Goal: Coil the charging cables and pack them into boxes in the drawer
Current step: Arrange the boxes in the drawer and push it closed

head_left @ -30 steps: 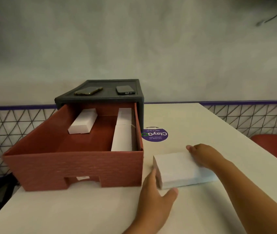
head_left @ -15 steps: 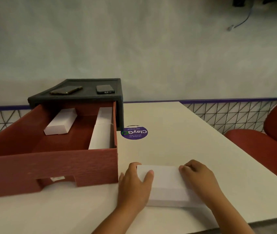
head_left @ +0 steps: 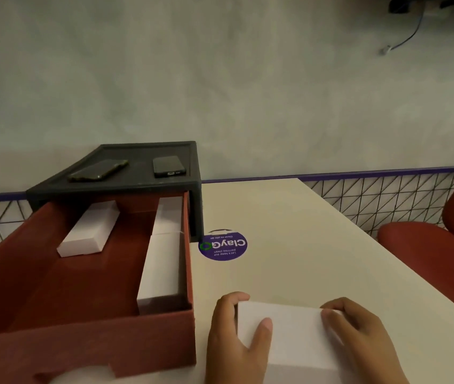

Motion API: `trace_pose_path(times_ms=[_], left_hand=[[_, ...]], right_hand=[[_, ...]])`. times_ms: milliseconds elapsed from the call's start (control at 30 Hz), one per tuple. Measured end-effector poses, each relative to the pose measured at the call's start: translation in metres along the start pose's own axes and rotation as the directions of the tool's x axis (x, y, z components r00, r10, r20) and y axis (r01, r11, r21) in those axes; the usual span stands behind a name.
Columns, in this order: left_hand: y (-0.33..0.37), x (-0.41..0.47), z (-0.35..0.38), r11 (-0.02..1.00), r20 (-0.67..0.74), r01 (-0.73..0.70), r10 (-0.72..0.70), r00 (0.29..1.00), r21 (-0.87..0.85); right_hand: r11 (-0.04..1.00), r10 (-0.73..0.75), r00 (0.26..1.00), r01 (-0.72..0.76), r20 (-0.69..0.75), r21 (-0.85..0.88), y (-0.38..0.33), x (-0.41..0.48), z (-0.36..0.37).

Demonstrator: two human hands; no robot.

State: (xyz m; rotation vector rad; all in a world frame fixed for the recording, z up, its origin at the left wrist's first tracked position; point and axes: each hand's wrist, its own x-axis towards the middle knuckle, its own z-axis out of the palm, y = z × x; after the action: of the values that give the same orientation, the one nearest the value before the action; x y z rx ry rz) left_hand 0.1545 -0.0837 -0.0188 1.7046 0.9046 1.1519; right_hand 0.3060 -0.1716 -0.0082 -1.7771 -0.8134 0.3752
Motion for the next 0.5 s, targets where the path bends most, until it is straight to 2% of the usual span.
trace_pose_path(times_ms=[167, 400, 500], left_hand=[[0.056, 0.038, -0.014, 0.993, -0.028, -0.106, 0.105, 0.994, -0.049], [0.134, 0.091, -0.06, 0.994, -0.016, -0.021, 0.02, 1.0, -0.106], [0.163, 0.118, -0.079, 0.987, -0.021, 0.079, -0.083, 0.996, -0.139]], right_hand=[[0.991, -0.13, 0.991, 0.13, -0.043, 0.008, -0.066, 0.029, -0.017], [0.974, -0.203, 0.972, 0.213, -0.12, 0.075, -0.171, 0.05, -0.02], [0.976, -0.187, 0.975, 0.198, -0.118, 0.093, -0.202, 0.064, -0.012]])
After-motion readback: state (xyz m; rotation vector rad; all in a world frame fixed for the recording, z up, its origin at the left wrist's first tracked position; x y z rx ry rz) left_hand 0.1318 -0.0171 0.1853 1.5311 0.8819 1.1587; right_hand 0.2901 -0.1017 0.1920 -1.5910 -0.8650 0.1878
